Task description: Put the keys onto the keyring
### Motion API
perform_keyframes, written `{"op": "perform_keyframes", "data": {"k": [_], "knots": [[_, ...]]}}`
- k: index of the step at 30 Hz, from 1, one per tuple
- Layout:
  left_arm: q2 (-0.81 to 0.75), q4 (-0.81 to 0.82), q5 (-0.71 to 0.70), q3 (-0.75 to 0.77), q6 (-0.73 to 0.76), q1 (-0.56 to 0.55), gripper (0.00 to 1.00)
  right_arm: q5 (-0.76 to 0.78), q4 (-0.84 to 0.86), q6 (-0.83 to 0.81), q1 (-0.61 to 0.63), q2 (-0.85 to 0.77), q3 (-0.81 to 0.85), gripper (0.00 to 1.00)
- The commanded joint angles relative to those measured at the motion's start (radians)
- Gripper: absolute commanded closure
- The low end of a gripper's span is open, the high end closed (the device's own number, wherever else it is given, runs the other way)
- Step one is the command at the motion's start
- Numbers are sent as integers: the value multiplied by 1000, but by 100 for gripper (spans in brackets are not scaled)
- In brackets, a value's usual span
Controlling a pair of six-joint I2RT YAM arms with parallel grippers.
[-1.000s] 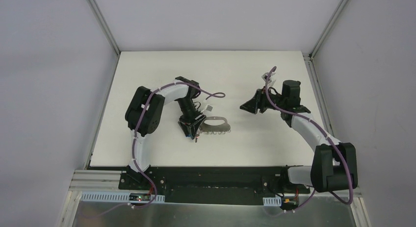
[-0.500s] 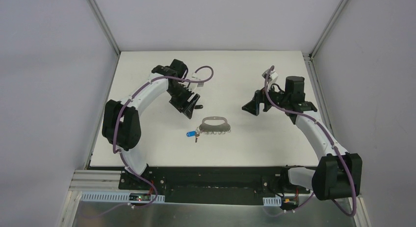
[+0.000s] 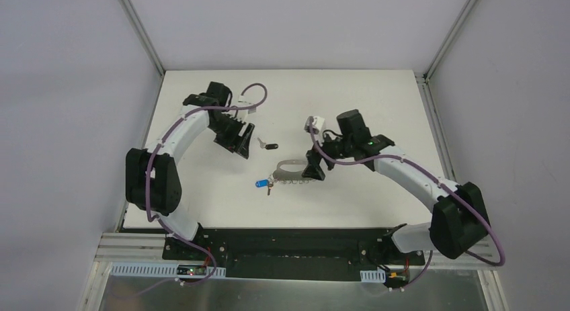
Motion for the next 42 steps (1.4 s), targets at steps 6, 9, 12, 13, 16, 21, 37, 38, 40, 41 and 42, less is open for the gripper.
{"op": "perform_keyframes", "data": {"k": [6,9,12,13,16,21,37,38,40,41,42], "knots": [[-127,-40,25,-21,-5,159,32,247,-50,-122,261,248,180,22],[-137,-49,63,-27,-12,200,33,316,-63,-123,315,328,250,26],[-150,-59,89,-22,-13,223,33,365,-71,-126,347,397,302,29],[-155,-61,94,-20,-14,227,33,380,-80,-130,356,417,320,32],[-171,-66,108,-15,-16,236,33,411,-116,-139,384,474,374,37],[-170,-80,125,1,-12,240,34,450,-144,-139,419,545,430,43],[-151,-85,159,10,-17,249,34,514,-179,-127,442,648,488,66],[-149,-85,161,10,-18,249,34,510,-181,-126,443,645,488,67],[-144,-85,165,11,-20,249,35,502,-182,-122,443,639,486,72],[-142,-85,167,11,-21,249,34,499,-184,-121,444,636,486,75],[-140,-85,167,11,-23,249,35,499,-185,-119,443,634,487,79]]}}
